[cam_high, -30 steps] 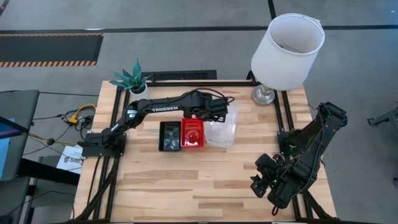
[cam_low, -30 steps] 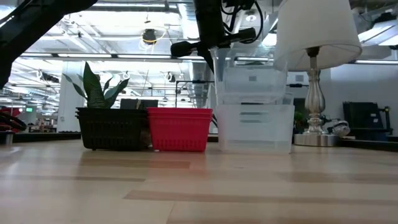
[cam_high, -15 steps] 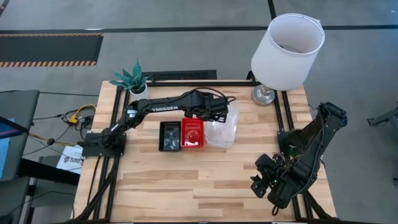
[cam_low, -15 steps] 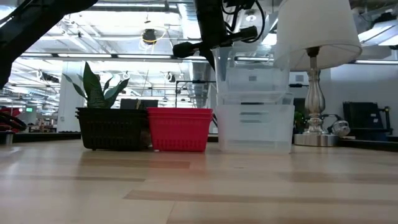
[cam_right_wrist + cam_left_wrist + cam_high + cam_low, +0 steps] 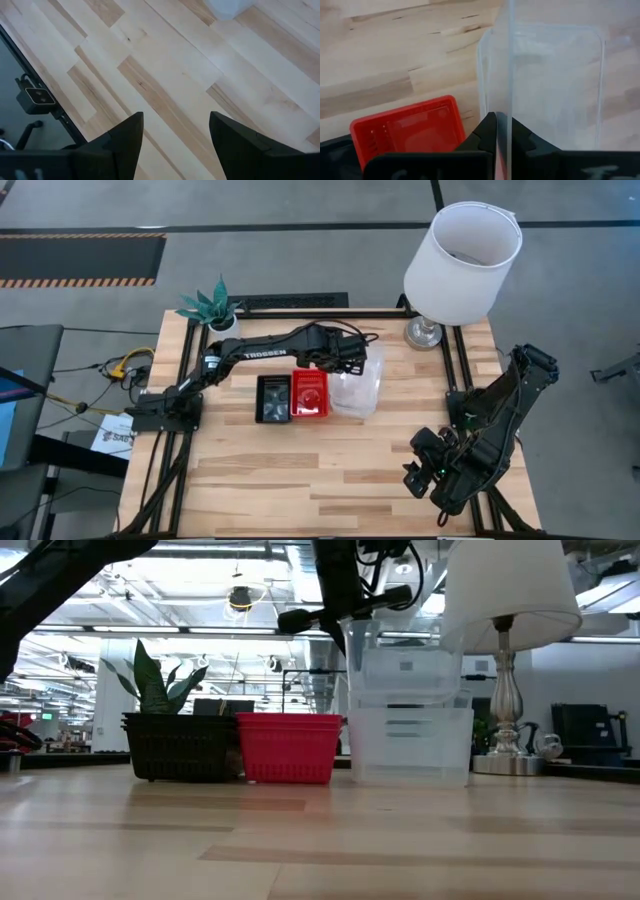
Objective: Stack baskets by color
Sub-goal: Stack the transparent bin on top of the top transparent bin
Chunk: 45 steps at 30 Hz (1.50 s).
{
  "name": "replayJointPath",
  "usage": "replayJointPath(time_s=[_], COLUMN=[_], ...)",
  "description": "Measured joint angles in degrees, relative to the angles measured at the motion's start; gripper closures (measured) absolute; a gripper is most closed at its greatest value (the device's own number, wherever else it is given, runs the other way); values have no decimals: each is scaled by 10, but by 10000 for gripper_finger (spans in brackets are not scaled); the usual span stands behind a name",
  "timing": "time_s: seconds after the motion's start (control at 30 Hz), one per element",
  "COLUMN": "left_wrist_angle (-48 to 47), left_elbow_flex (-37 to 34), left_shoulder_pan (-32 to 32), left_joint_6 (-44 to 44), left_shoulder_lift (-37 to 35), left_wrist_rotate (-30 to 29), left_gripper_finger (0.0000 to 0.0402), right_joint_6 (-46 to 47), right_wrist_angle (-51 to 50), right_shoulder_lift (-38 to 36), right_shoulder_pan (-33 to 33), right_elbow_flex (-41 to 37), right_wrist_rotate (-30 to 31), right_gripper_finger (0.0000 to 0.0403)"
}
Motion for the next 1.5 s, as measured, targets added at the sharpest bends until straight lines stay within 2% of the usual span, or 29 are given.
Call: replayJointPath(time_s=[0.53, 0.73, 0.9, 1.3, 1.5], left_wrist_angle=[15, 18, 15, 15, 16], left_elbow_flex=[2, 0, 0, 0, 0], left_shoulder_pan=[-3, -9, -5, 2, 2], left_joint_6=[-4, -10, -18, 4, 4], left_shoulder_lift=[8, 32, 27, 26, 26], left_wrist_rotate=[-11, 24, 12, 48, 47], left_gripper_finger=[401, 402, 401, 402, 395], right_joint_6=[0, -5, -5, -4, -5], right_wrist_angle=[0, 1, -1, -1, -1], right_shoulder_lift=[0, 0, 0, 0, 0], right_shoulder_pan=[0, 1, 8, 11, 11], right_elbow_flex=[0, 0, 0, 0, 0], right_wrist_rotate=[0, 0, 0, 0, 0], right_gripper_finger=[154, 154, 154, 154, 154])
